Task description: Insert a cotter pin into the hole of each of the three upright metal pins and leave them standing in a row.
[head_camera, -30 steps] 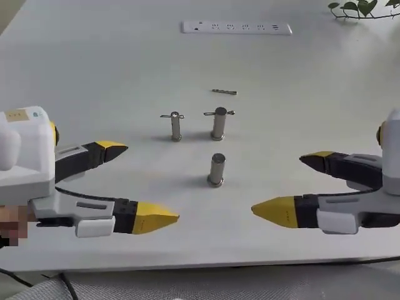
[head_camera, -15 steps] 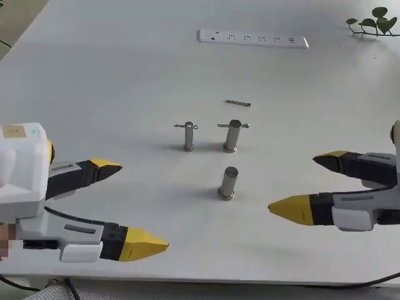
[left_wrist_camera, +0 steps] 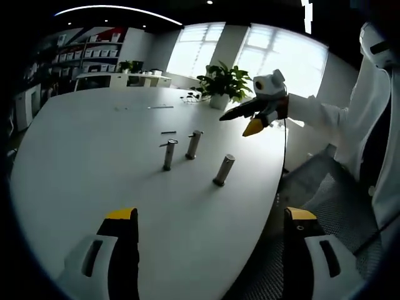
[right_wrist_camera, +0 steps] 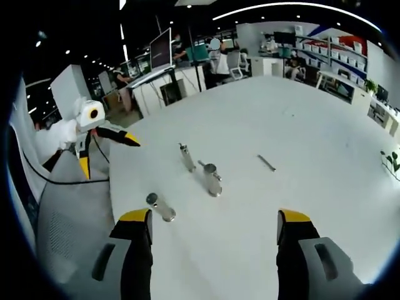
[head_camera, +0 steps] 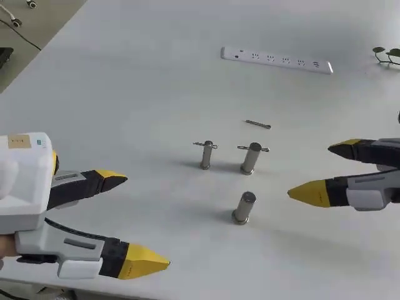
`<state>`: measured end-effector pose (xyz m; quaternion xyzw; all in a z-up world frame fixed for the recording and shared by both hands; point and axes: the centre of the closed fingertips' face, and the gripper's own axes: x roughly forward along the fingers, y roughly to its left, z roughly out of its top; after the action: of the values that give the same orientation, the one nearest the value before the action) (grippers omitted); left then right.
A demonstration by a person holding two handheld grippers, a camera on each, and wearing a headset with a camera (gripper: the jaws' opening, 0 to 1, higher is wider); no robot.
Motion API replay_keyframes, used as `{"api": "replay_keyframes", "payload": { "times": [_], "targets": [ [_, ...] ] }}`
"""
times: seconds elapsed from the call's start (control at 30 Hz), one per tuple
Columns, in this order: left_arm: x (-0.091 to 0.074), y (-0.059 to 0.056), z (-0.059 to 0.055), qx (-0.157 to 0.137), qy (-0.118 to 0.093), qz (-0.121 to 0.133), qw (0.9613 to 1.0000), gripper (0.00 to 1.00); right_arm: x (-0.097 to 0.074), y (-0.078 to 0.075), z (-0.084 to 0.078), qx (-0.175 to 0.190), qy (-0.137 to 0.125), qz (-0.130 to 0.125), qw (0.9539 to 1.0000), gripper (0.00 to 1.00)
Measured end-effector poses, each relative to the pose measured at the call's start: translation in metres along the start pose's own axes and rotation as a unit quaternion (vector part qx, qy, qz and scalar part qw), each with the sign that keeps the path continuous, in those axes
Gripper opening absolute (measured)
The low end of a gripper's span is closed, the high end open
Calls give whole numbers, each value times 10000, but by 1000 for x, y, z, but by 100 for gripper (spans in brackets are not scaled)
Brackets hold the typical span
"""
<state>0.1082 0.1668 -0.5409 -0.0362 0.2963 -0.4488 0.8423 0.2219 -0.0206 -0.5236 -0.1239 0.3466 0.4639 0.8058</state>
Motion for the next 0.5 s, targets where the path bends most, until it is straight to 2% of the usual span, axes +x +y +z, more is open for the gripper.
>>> {"api": "replay_keyframes", "payload": {
  "times": [0.03, 0.1, 0.13, 0.17, 0.3, 0.5],
  "targets": [
    [0, 0, 0, -35, -16, -11, 10000, 96, 3, -4, 8, -49, -80, 29, 10000, 74],
    [0, 1, -1, -55, -24, -5, 10000, 96, 10, -13, 19, -184, -66, 13, 9998, 68],
    [0, 1, -1, -58, -13, 0, 10000, 96, 14, -21, 23, -491, 45, -31, 9988, 67],
    [0, 1, -2, -56, 3, 0, 10000, 96, 17, -24, 25, -601, 127, -42, 9981, 67],
    [-1, 3, -3, -86, -19, 8, 10000, 96, 33, -30, 38, -730, 218, 157, 9970, 61],
    [-1, 7, -5, -220, -74, 48, 9997, 95, 52, -43, 47, -1008, 411, 176, 9939, 54]
  ]
}}
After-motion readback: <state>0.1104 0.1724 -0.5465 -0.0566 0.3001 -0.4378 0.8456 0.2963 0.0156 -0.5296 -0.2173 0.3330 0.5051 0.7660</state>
